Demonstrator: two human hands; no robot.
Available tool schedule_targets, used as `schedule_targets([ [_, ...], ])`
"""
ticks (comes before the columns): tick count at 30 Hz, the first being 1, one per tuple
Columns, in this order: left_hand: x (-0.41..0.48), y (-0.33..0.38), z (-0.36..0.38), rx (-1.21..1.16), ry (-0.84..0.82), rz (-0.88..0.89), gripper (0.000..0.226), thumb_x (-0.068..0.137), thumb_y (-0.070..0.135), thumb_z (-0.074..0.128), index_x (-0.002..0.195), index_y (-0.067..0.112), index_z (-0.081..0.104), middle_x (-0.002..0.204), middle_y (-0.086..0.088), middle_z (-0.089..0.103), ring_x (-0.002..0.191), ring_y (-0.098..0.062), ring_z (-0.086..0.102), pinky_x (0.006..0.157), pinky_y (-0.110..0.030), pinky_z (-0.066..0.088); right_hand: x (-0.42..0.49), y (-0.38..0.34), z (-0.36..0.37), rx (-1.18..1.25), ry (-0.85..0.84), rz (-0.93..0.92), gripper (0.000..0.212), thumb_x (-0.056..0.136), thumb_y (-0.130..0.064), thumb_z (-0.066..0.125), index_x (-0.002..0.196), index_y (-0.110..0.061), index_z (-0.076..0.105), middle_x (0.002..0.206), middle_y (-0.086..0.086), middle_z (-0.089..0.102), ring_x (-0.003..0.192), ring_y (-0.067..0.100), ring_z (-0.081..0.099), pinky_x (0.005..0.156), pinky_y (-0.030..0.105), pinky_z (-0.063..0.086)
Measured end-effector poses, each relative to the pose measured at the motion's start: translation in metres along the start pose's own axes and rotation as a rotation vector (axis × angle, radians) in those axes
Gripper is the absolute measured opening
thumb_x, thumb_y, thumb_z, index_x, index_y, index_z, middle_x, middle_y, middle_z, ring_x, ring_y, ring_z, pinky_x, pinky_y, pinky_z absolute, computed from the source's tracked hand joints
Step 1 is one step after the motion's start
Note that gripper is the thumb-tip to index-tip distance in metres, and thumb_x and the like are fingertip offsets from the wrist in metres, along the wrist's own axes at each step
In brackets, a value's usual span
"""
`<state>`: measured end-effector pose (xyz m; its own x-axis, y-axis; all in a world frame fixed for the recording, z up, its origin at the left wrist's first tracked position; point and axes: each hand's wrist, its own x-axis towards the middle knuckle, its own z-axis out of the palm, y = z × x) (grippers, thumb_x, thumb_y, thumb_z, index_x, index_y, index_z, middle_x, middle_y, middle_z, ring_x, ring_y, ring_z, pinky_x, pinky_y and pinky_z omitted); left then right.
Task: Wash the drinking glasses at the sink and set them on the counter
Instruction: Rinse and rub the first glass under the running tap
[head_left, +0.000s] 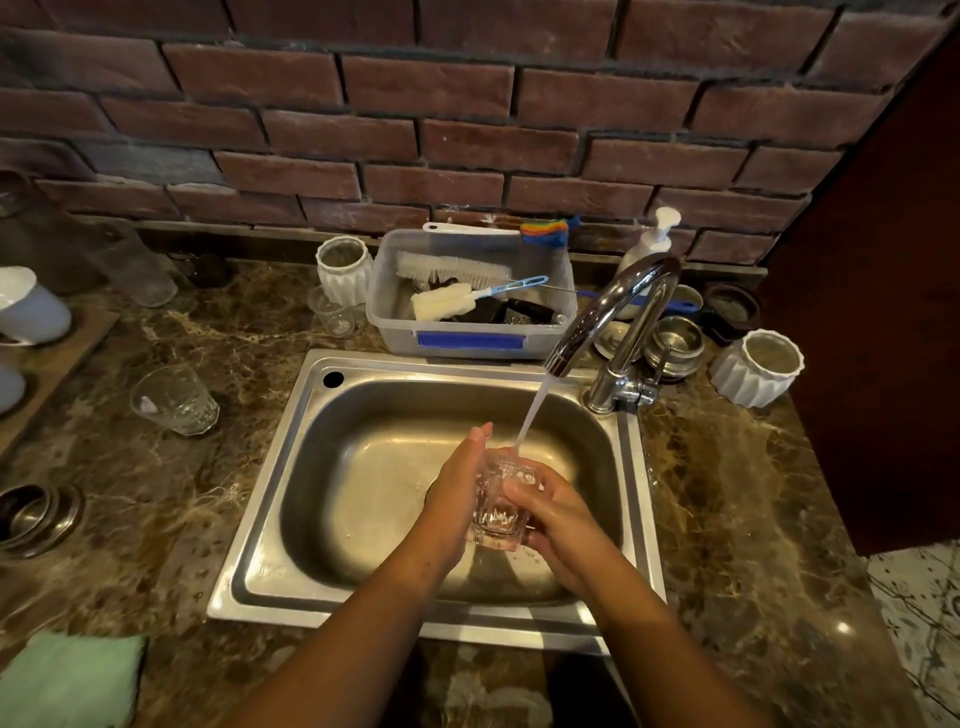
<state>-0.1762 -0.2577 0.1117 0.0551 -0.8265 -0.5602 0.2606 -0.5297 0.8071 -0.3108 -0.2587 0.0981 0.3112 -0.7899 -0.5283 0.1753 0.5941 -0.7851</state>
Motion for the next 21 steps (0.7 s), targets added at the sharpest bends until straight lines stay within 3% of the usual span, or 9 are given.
schedule_targets([
  [2,-0.003,-0.006,-0.002,-0.01,0.018,-0.043,0.04,0.101,0.059,0.04,0.116,0.042,0.073,0.107,-0.001,0.079,0.098,-0.023,0.076,0.086,-0.042,0.061,-0.003,0.005,0.001,0.025,-0.004,0.041,0.071,0.07,-0.034,0.079,0.134,-0.012,0.057,0.122,0.018,0.071,0.112,0.036,0.069,0.098,0.059,0.053],
  [4,-0.006,-0.011,-0.003,-0.042,-0.017,-0.097,0.047,0.102,0.059,0.037,0.087,0.046,0.08,0.094,0.0,0.081,0.088,-0.02,0.078,0.069,-0.033,0.062,-0.006,0.01,0.001,0.033,-0.008,0.078,0.065,0.075,-0.036,0.077,0.132,-0.01,0.059,0.118,0.019,0.073,0.11,0.035,0.07,0.098,0.061,0.052],
  [7,-0.01,-0.016,-0.003,-0.09,-0.048,-0.178,0.058,0.103,0.059,0.034,0.073,0.041,0.081,0.084,-0.005,0.08,0.076,-0.021,0.078,0.056,-0.029,0.059,-0.011,0.014,0.003,0.07,-0.004,0.153,0.058,0.082,-0.036,0.074,0.129,-0.005,0.06,0.11,0.017,0.076,0.097,0.027,0.075,0.083,0.048,0.061],
  [10,-0.008,-0.025,-0.006,-0.097,-0.023,-0.226,0.064,0.101,0.062,0.037,0.075,0.026,0.083,0.09,-0.013,0.079,0.078,-0.026,0.078,0.061,-0.033,0.06,-0.015,0.017,0.004,0.112,0.01,0.217,0.051,0.09,-0.031,0.07,0.131,-0.001,0.06,0.115,0.02,0.074,0.102,0.03,0.073,0.086,0.047,0.06],
  [13,-0.007,-0.033,-0.009,-0.118,-0.004,-0.255,0.065,0.101,0.062,0.038,0.088,0.013,0.08,0.089,-0.016,0.079,0.075,-0.027,0.078,0.053,-0.032,0.059,-0.018,0.021,0.005,0.123,0.009,0.261,0.043,0.093,-0.031,0.067,0.126,-0.004,0.065,0.116,0.021,0.073,0.109,0.034,0.071,0.098,0.054,0.055],
  [15,-0.009,-0.036,-0.01,-0.133,-0.01,-0.27,0.064,0.101,0.062,0.038,0.096,0.011,0.077,0.092,-0.017,0.079,0.078,-0.028,0.078,0.054,-0.033,0.059,-0.018,0.024,0.004,0.129,0.01,0.28,0.038,0.093,-0.031,0.068,0.122,-0.007,0.067,0.117,0.023,0.073,0.112,0.037,0.069,0.104,0.06,0.048],
  [21,-0.014,-0.037,-0.012,-0.102,-0.008,-0.301,0.063,0.1,0.064,0.037,0.114,0.013,0.072,0.103,-0.016,0.078,0.09,-0.03,0.077,0.067,-0.034,0.06,-0.017,0.028,0.002,0.131,-0.004,0.306,0.045,0.083,-0.033,0.075,0.12,-0.008,0.068,0.119,0.026,0.071,0.114,0.041,0.068,0.102,0.061,0.05],
])
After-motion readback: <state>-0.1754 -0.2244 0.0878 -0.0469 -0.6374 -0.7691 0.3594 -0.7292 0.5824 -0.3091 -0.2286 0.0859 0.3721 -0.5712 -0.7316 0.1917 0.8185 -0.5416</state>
